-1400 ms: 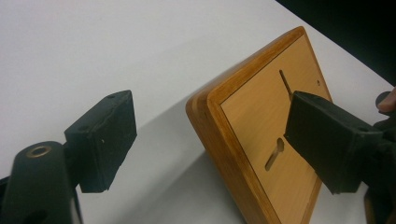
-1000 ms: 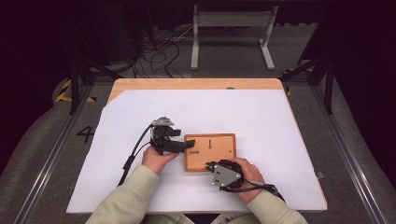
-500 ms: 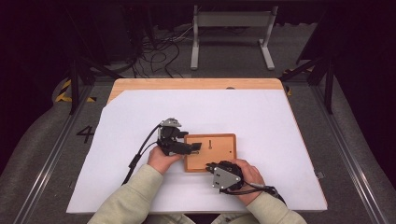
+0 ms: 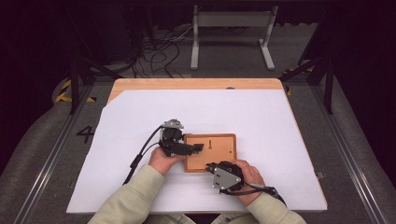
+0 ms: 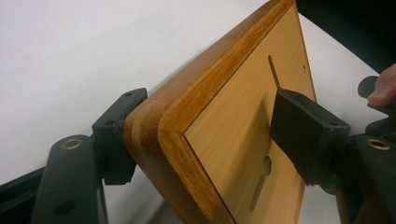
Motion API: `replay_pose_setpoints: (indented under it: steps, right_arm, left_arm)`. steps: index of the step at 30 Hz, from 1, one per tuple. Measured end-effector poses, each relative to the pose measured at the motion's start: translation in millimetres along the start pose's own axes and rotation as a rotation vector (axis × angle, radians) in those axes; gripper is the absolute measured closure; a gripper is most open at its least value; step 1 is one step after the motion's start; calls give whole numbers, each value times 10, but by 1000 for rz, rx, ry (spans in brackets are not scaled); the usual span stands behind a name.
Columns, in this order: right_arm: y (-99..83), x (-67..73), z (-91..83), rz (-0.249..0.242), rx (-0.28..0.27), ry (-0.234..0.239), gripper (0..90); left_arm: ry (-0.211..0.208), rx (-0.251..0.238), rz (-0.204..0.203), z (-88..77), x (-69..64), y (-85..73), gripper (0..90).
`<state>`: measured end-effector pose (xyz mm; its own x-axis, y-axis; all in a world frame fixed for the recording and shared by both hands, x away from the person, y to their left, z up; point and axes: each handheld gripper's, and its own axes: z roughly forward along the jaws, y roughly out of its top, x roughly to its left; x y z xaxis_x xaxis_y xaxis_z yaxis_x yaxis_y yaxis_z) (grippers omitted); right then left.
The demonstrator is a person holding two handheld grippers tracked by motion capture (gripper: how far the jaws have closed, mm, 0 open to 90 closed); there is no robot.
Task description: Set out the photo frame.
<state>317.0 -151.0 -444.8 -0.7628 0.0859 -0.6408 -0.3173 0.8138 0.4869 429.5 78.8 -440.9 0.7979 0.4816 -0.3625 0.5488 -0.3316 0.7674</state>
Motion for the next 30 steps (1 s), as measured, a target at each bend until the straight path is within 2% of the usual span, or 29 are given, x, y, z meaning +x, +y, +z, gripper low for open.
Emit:
replay_pose_setpoints:
  steps: [1, 6, 9, 10, 12, 15, 18, 20, 22, 30]
  right_arm:
    - [-1, 11, -3, -3, 2, 21, 840]
    - [9, 8, -9, -4, 4, -1, 837]
    - [3, -19, -33, 12, 7, 16, 807]
    - [10, 13, -31, 88, -12, 23, 779]
    - [-4, -14, -75, 131, -37, 67, 730]
    - [-25, -62, -188, 212, -108, 116, 639]
    - [-39, -125, -319, 273, -157, 137, 593]
    - [-54, -173, -421, 311, -190, 133, 583]
    - [-88, -236, -536, 345, -214, 109, 580]
    - [-341, -428, -830, 448, -226, -8, 576]
  left_arm:
    - [-6, -6, -6, -7, 5, -1, 304]
    - [-30, -16, -11, -47, 28, -7, 351]
    - [-42, -34, 27, -74, 21, -9, 373]
    - [-43, -40, 37, -85, 10, -8, 379]
    - [-48, -49, 58, -109, -8, -6, 395]
    - [-60, -58, 76, -147, -30, -10, 420]
    - [-73, -66, 101, -203, -63, -25, 449]
    - [-76, -70, 118, -237, -98, -35, 470]
    - [-87, -72, 141, -275, -130, -44, 491]
    - [-127, -70, 214, -408, -272, -92, 576]
